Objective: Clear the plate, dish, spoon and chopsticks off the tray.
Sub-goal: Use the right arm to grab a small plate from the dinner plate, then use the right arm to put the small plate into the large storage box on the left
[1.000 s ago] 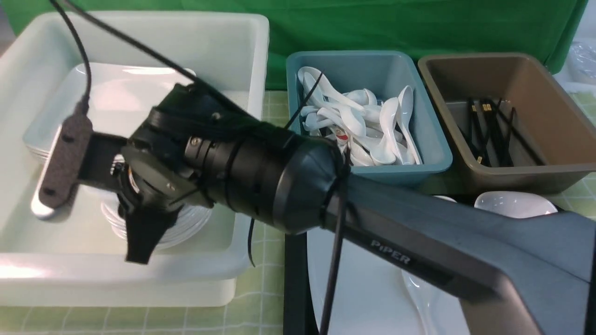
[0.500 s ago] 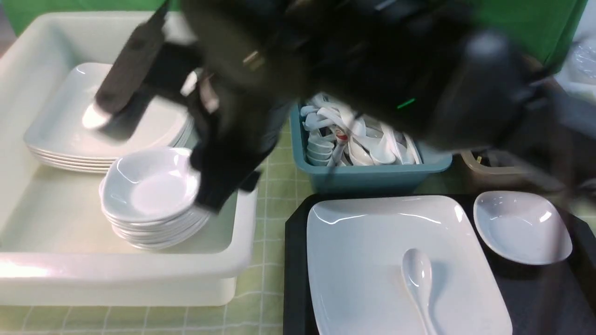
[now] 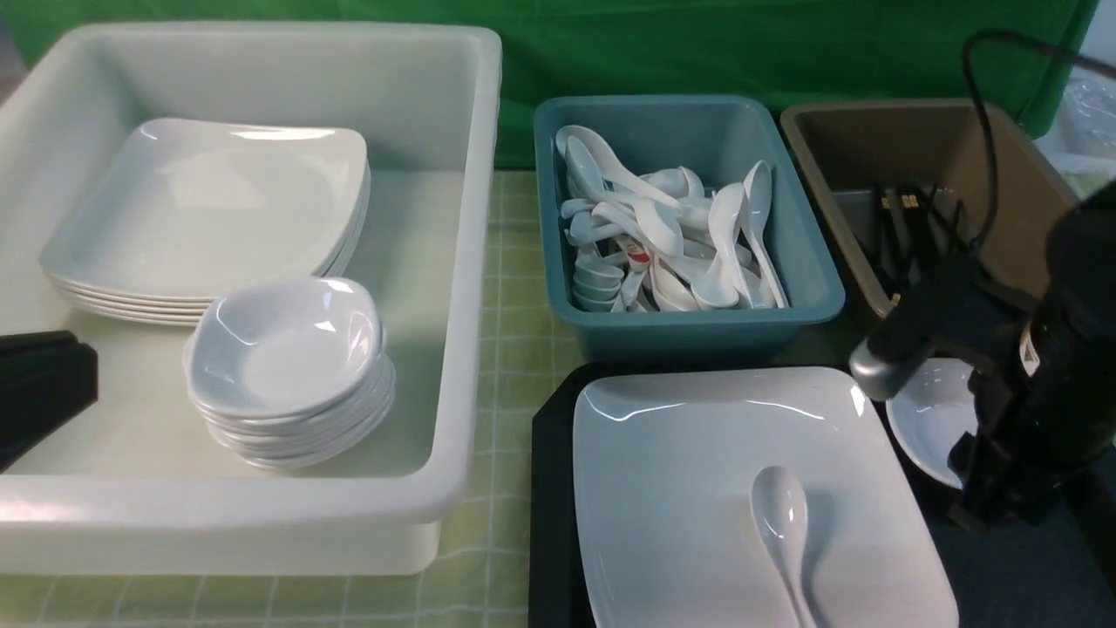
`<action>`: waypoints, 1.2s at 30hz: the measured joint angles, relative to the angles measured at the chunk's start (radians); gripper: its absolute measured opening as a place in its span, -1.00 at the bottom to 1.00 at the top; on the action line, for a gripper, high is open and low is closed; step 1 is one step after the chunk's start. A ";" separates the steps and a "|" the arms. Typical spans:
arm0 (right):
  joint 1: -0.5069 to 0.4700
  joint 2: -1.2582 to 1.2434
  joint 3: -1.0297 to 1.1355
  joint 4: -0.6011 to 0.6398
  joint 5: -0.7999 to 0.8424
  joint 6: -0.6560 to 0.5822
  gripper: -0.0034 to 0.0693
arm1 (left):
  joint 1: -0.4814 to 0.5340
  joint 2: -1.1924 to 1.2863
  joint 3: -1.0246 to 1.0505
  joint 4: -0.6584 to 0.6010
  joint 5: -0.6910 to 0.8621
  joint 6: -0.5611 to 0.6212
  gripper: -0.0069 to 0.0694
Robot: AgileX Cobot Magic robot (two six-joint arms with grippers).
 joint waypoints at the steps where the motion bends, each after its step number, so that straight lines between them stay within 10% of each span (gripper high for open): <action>1: -0.030 0.004 0.043 0.004 -0.087 -0.024 0.38 | 0.000 0.000 0.000 -0.001 -0.001 0.000 -0.79; 13: -0.156 0.183 0.131 -0.038 -0.422 -0.117 0.43 | 0.000 0.000 0.000 -0.002 -0.001 0.007 -0.79; 24: -0.149 0.189 0.126 -0.084 -0.455 -0.123 -0.36 | 0.000 0.000 0.000 -0.002 -0.001 0.049 -0.79; 36: 0.173 -0.140 -0.077 0.076 -0.043 0.145 -0.76 | 0.000 0.000 0.000 0.002 0.003 0.077 -0.79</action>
